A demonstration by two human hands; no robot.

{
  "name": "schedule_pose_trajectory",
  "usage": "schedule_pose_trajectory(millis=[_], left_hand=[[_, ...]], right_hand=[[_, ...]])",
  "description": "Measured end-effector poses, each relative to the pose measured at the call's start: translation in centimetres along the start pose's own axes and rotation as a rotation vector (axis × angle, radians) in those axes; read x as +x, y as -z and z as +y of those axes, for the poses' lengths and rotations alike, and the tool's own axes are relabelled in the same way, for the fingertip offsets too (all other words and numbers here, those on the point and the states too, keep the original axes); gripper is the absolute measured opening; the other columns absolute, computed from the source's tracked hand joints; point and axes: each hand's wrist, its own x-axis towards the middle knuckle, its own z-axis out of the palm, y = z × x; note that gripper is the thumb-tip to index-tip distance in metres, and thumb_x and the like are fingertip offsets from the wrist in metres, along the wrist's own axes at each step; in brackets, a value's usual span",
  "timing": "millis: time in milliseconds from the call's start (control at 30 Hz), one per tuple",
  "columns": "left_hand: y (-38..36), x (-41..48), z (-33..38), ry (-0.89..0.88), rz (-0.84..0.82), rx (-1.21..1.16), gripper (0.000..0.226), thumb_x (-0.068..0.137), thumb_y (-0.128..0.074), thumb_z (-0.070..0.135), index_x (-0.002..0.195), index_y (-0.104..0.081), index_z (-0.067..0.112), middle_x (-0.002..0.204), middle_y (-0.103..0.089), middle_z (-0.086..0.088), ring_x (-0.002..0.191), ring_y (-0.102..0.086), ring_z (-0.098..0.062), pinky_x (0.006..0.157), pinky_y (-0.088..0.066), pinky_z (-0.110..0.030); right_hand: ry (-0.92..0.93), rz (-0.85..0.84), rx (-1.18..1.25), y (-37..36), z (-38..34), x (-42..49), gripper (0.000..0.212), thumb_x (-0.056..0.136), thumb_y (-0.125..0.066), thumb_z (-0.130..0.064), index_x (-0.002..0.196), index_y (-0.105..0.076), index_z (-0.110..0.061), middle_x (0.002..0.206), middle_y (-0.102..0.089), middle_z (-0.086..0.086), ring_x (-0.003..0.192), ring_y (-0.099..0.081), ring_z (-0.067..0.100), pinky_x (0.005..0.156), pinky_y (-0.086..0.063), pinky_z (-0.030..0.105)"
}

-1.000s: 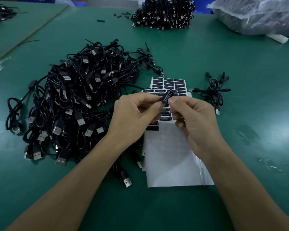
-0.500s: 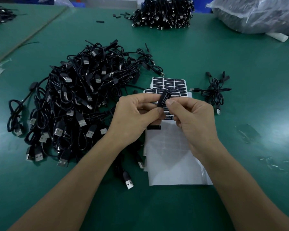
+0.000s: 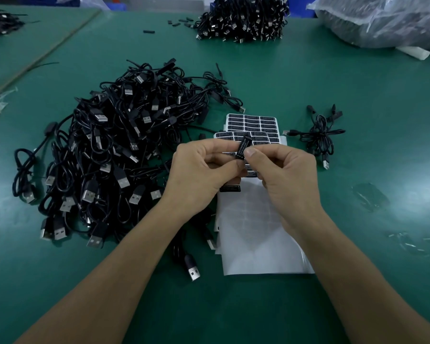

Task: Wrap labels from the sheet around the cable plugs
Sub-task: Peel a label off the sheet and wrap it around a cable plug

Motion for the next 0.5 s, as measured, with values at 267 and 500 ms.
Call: schedule_pose_trajectory(millis=[267, 500], left_hand=[[0.04, 0.03, -0.24, 0.011, 0.001, -0.002, 0.025, 0.086, -0.075, -0.004, 0.107, -0.073, 0.008, 0.079, -0.078, -0.009, 0.072, -0.077, -0.018, 0.065, -0.06, -0.024], [0.0, 0.04, -0.48, -0.002, 0.027, 0.015, 0.026, 0.085, -0.075, -0.006, 0.109, -0.072, 0.001, 0.078, -0.077, -0.011, 0.069, -0.076, -0.017, 0.064, -0.059, -0.024]], right_hand=[[0.024, 0.028, -0.05, 0.04, -0.03, 0.03, 0.015, 0.089, -0.073, -0.014, 0.077, -0.075, -0.022, 0.056, -0.065, -0.017, 0.05, -0.058, -0.003, 0.054, -0.045, 0.009], [0.02, 0.073, -0.126, -0.15, 0.01, 0.0, 0.01, 0.087, -0.074, -0.017, 0.08, -0.077, -0.022, 0.07, -0.075, -0.008, 0.065, -0.071, 0.004, 0.064, -0.054, 0.018]])
